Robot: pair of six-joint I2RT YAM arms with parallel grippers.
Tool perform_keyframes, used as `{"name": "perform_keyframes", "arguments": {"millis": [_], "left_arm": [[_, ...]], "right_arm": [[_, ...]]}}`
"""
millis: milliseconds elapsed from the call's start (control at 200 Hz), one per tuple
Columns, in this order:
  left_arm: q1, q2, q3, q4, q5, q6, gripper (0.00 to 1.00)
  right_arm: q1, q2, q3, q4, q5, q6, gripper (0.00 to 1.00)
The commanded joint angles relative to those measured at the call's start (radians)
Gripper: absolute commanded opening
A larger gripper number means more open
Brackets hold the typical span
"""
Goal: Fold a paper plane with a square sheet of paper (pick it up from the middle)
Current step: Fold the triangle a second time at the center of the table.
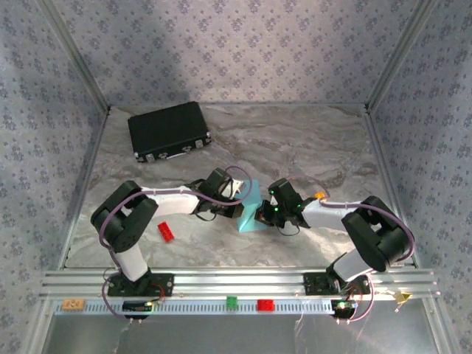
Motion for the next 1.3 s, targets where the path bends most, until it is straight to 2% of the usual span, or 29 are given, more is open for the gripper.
{"name": "perform_keyframes", "arguments": {"millis": [0,1299], "left_arm": [[0.005,-0.011,0.011,-0.02,-0.017,0.021,0.0],[0.005,0.015,0.007,-0.009,-0.056,0.021,0.0]], "right_arm": [[-0.006,0.017,0.008,-0.063,0.026,-0.01,0.05],[-0.015,0.008,0.0,-0.07,0.02,-0.019,0.05]]}}
